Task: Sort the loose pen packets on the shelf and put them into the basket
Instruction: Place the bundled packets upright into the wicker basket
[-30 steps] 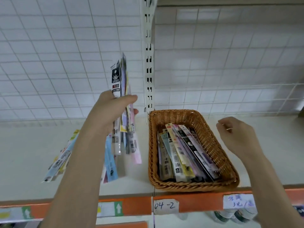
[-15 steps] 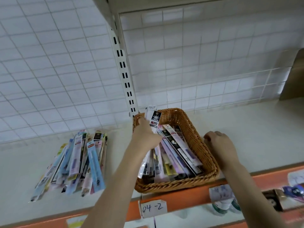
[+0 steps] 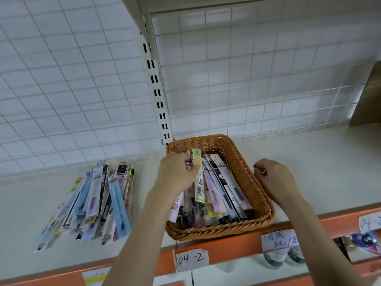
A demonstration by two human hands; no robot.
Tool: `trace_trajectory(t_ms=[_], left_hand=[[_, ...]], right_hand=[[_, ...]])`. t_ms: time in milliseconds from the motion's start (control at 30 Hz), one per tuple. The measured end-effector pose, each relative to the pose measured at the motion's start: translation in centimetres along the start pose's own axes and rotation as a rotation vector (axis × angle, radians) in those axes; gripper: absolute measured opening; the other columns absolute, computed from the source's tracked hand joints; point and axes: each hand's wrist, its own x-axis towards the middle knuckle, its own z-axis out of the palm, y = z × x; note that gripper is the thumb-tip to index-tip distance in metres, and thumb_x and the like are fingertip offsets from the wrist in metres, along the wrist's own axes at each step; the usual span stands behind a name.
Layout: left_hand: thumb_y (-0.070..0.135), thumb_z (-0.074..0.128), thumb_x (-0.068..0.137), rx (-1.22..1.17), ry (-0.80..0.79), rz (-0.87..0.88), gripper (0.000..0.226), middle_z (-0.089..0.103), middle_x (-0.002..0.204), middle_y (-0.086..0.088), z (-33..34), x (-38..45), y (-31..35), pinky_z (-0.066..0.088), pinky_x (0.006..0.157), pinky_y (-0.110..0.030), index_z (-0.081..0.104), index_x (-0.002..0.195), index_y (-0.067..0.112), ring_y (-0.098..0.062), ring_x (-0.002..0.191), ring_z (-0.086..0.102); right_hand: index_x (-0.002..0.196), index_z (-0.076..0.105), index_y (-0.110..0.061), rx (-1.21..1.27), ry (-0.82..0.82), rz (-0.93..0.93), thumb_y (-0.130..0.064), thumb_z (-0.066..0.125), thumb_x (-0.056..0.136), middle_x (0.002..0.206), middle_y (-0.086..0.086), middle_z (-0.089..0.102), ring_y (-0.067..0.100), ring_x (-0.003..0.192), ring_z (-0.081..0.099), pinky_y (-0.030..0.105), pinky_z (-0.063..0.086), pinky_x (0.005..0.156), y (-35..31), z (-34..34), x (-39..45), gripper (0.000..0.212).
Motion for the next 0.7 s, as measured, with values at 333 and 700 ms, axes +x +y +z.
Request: trace_trajectory(t_ms=[333, 700], left_hand=[[0.023, 0.057, 0.091, -0.289, 0.274, -0.141, 0.023, 0.063, 0.098, 0.002, -4.7, -3.3, -7.0, 0.039, 0.076, -0.022, 0.064, 0.111, 0.014, -0.008, 0.072, 0.055], [0.023, 0.056, 0.090, -0.148, 0.341, -0.345, 0.022, 0.067, 0.093, -0.001, -8.6, -7.4, -19.4, 0.038, 0.072, -0.019, 0.065, 0.107, 0.013, -0.015, 0.074, 0.058]], right_hand=[[0.099, 0.065, -0.018, 0.174, 0.065, -0.138, -0.020, 0.052, 0.094, 0.088, -0.006, 0.065, 0.012, 0.076, 0.058, 0.020, 0.041, 0.067, -8.1, -4.0, -0.8, 0.015], [0.101, 0.063, -0.018, 0.134, -0.181, -0.402, -0.026, 0.049, 0.094, 0.096, -0.003, 0.067, 0.017, 0.088, 0.061, 0.030, 0.049, 0.077, -22.0, 3.4, -4.2, 0.017]])
